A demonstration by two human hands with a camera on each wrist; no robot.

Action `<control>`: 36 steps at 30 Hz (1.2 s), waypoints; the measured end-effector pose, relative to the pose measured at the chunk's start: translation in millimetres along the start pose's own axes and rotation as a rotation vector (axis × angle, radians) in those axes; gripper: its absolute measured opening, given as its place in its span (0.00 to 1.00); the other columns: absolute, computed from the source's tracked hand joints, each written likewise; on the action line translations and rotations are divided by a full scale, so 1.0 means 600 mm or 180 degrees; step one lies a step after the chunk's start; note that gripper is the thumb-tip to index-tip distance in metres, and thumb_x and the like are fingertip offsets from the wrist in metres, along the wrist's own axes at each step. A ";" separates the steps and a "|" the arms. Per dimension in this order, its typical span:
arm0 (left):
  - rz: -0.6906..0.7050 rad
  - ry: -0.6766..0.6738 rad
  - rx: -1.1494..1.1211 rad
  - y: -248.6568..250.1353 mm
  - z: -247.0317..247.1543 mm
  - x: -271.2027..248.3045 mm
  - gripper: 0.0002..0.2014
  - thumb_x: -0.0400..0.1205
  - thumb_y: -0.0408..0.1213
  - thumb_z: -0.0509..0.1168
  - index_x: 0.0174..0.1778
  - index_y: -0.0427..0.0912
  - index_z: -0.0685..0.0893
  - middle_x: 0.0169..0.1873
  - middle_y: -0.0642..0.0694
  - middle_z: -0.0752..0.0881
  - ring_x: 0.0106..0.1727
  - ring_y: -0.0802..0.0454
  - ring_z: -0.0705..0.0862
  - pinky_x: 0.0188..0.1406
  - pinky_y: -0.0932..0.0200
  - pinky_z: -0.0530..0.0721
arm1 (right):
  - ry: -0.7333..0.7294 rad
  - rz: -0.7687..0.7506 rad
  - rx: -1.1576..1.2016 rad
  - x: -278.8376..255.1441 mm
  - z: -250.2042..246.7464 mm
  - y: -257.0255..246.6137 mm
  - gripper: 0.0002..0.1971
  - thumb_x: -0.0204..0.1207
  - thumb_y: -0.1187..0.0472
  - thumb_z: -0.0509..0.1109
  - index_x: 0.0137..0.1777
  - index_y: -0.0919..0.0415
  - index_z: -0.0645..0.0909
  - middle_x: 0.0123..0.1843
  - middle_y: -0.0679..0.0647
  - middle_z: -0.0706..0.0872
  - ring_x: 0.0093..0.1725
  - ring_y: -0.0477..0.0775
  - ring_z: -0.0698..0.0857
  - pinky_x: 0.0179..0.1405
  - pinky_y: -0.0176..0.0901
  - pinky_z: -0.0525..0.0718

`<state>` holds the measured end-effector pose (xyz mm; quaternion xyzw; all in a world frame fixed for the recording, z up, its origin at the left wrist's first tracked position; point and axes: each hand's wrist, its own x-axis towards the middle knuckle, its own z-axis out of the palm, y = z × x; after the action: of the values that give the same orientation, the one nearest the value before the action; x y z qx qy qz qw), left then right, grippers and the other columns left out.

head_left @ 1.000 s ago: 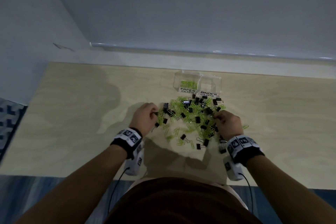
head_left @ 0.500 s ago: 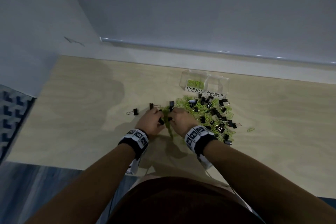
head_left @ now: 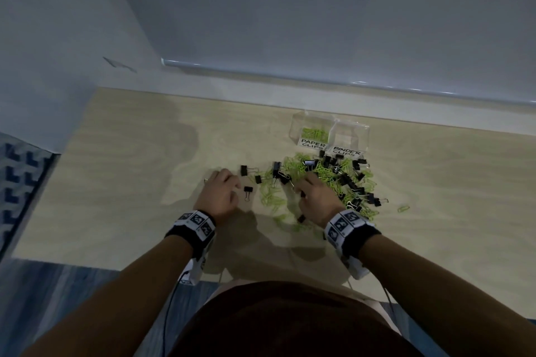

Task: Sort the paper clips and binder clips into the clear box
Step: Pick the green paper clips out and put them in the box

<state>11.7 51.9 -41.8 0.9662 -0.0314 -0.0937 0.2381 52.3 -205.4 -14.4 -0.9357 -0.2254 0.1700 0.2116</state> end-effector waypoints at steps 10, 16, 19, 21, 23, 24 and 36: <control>-0.0101 -0.0260 0.0283 0.043 0.003 0.037 0.14 0.71 0.36 0.58 0.50 0.38 0.81 0.52 0.39 0.80 0.55 0.38 0.75 0.55 0.46 0.77 | 0.0584 0.0745 -0.0406 0.016 -0.049 0.079 0.15 0.67 0.70 0.69 0.54 0.63 0.82 0.53 0.60 0.80 0.53 0.65 0.79 0.51 0.58 0.83; 0.0099 -0.0485 0.0216 0.073 0.011 0.074 0.14 0.78 0.31 0.61 0.59 0.37 0.79 0.57 0.38 0.78 0.60 0.39 0.73 0.61 0.47 0.74 | 0.0146 0.0221 -0.0594 0.065 -0.037 -0.005 0.14 0.74 0.52 0.67 0.57 0.57 0.79 0.56 0.54 0.82 0.58 0.58 0.79 0.63 0.58 0.76; 0.0072 -0.0546 0.0180 0.072 0.014 0.081 0.13 0.79 0.31 0.60 0.59 0.37 0.80 0.57 0.38 0.78 0.60 0.38 0.74 0.61 0.46 0.74 | -0.0212 0.0278 -0.0786 0.085 -0.019 -0.027 0.21 0.74 0.48 0.68 0.63 0.56 0.75 0.61 0.55 0.79 0.64 0.60 0.75 0.67 0.60 0.73; 0.0067 -0.0591 0.0166 0.070 0.009 0.084 0.12 0.79 0.32 0.61 0.58 0.37 0.80 0.56 0.37 0.79 0.60 0.38 0.74 0.59 0.47 0.74 | -0.0314 0.0239 -0.0852 0.091 -0.012 -0.031 0.21 0.74 0.49 0.68 0.64 0.57 0.75 0.63 0.56 0.79 0.66 0.61 0.75 0.67 0.59 0.73; 0.0076 -0.0516 0.0082 0.066 0.003 0.083 0.13 0.77 0.35 0.61 0.56 0.37 0.80 0.54 0.37 0.80 0.57 0.38 0.76 0.56 0.47 0.77 | -0.0306 0.0191 -0.0838 0.093 -0.011 -0.031 0.17 0.76 0.53 0.68 0.62 0.58 0.76 0.62 0.56 0.80 0.65 0.61 0.75 0.68 0.58 0.72; 0.0034 -0.0435 0.0027 0.061 -0.001 0.081 0.14 0.76 0.37 0.59 0.55 0.37 0.80 0.53 0.38 0.81 0.55 0.38 0.77 0.53 0.47 0.78 | -0.0268 0.0176 -0.0803 0.093 -0.011 -0.029 0.14 0.76 0.56 0.66 0.60 0.59 0.78 0.61 0.56 0.81 0.64 0.61 0.75 0.68 0.58 0.73; 0.0220 -0.0514 0.0002 0.123 0.023 0.106 0.18 0.78 0.39 0.66 0.63 0.39 0.78 0.56 0.41 0.77 0.56 0.42 0.78 0.55 0.46 0.80 | -0.0003 0.0216 -0.0502 0.039 -0.008 0.000 0.08 0.75 0.55 0.64 0.50 0.57 0.80 0.49 0.53 0.84 0.53 0.58 0.79 0.58 0.53 0.73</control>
<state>70.0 -26.3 -29.9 0.9539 -0.0838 -0.1630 0.2375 74.2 -195.1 -15.6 -0.9565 -0.2064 0.1592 0.1313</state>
